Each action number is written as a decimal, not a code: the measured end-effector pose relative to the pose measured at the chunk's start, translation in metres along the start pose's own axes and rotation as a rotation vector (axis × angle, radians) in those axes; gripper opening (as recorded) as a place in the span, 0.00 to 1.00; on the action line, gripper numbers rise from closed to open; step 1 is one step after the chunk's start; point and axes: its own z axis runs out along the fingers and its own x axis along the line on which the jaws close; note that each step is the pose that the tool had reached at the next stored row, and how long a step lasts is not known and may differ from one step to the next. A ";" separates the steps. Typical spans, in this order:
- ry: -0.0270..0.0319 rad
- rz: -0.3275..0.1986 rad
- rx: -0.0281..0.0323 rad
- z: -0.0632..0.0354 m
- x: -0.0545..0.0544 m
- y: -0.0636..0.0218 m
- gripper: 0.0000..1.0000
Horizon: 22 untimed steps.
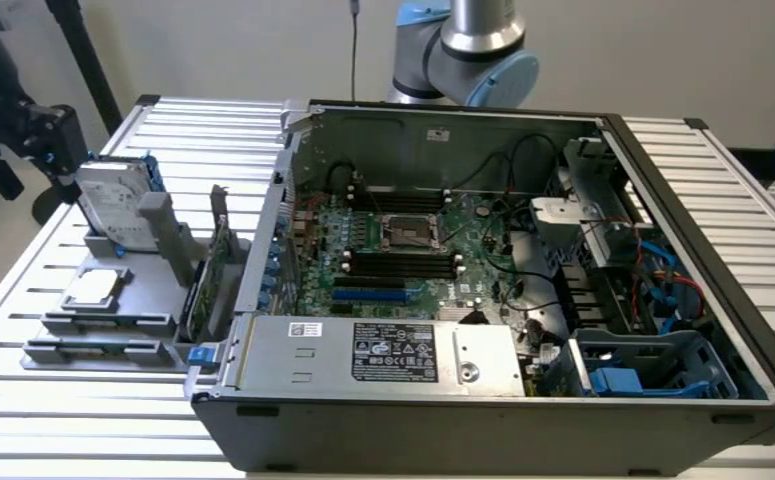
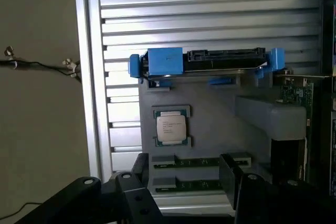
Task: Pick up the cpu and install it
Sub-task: 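Pick up the cpu and move it towards the insertion slot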
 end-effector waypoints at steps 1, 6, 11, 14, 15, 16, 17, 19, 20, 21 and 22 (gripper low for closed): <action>0.0000 -0.002 0.0001 0.0018 0.000 -0.0005 0.65; 0.0003 -0.026 0.0002 0.0109 0.001 -0.0006 0.65; 0.0002 -0.053 0.0003 0.0199 0.001 -0.0007 0.65; 0.0001 -0.061 0.0002 0.0254 0.001 -0.0006 0.65; 0.0002 -0.063 0.0003 0.0272 0.001 -0.0006 0.65; 0.0001 -0.065 0.0002 0.0290 0.001 -0.0006 0.65; 0.0001 -0.067 0.0003 0.0308 0.001 -0.0006 0.65; 0.0002 -0.070 0.0002 0.0345 0.001 -0.0006 0.65; 0.0002 -0.071 0.0003 0.0363 0.001 -0.0006 0.65; 0.0002 -0.071 0.0003 0.0381 0.001 -0.0006 0.65; 0.0001 -0.072 0.0002 0.0399 0.001 -0.0006 0.65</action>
